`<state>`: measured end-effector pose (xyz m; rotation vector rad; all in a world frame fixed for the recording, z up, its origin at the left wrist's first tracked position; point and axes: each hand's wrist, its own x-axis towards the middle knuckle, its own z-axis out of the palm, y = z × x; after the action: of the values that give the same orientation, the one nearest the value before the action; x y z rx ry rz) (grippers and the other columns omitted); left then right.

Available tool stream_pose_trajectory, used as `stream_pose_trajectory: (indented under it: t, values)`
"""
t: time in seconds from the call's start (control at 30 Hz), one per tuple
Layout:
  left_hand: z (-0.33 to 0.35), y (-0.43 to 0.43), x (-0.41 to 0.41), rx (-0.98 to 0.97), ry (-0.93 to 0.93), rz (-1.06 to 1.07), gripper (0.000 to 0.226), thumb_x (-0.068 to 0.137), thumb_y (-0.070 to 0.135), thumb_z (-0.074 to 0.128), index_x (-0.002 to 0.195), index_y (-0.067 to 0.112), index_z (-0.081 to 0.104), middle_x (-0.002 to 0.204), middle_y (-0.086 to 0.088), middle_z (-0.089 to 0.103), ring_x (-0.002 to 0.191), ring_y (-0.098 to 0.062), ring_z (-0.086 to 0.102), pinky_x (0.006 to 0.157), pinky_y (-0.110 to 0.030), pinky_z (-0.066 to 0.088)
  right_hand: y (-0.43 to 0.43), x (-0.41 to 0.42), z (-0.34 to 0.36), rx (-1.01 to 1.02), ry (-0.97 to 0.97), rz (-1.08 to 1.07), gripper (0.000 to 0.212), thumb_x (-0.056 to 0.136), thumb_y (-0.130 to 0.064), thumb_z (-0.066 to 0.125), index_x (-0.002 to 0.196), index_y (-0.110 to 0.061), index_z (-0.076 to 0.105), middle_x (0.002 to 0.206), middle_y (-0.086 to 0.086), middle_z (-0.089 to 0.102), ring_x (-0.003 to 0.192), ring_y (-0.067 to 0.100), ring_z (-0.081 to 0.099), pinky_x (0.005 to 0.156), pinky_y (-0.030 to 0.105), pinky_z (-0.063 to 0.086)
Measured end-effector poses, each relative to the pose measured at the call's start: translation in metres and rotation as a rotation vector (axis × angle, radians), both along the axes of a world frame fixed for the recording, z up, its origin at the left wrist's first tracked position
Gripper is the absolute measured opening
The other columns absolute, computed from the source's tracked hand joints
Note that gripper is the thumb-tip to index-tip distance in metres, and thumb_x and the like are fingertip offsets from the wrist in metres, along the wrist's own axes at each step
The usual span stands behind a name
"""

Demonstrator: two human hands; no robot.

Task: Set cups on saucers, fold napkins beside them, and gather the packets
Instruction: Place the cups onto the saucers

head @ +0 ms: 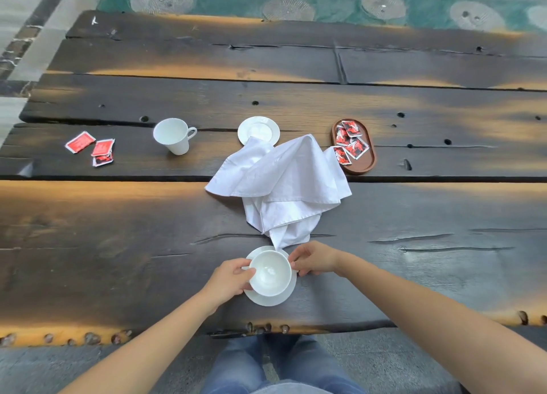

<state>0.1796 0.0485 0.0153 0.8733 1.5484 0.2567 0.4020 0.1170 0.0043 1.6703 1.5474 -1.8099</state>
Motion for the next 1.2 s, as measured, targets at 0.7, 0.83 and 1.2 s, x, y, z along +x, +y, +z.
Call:
stream_pose_trajectory:
  t: [0.7, 0.83, 1.2]
  values:
    - [0.073, 0.064, -0.096, 0.601, 0.864, -0.508, 0.052, 0.090, 0.048, 0.048, 0.138, 0.031, 0.041, 0.140, 0.008, 0.051, 0.125, -0.014, 0.049, 0.109, -0.033, 0.030, 0.096, -0.135, 0.098, 0.792, -0.129, 0.829, 0.031, 0.090, -0.032, 0.054, 0.120, -0.026, 0.057, 0.119, -0.006, 0.064, 0.108, 0.019, 0.058, 0.080, 0.029, 0.041]
    - [0.080, 0.077, -0.126, 0.608, 0.874, -0.406, 0.050, 0.089, 0.049, 0.050, 0.136, 0.032, 0.044, 0.139, 0.009, 0.051, 0.124, -0.014, 0.051, 0.102, -0.032, 0.040, 0.116, -0.167, 0.103, 0.824, -0.134, 0.830, 0.035, 0.091, -0.036, 0.054, 0.124, -0.026, 0.053, 0.122, -0.006, 0.062, 0.112, 0.019, 0.057, 0.085, 0.030, 0.042]
    - [0.077, 0.135, -0.183, 0.593, 0.924, -0.445, 0.050, 0.090, 0.048, 0.047, 0.136, 0.028, 0.043, 0.132, 0.004, 0.054, 0.119, -0.019, 0.053, 0.097, -0.033, 0.040, 0.168, -0.226, 0.094, 0.864, -0.178, 0.857, 0.047, 0.087, -0.048, 0.057, 0.128, -0.030, 0.047, 0.127, -0.004, 0.060, 0.112, 0.022, 0.058, 0.087, 0.037, 0.048]
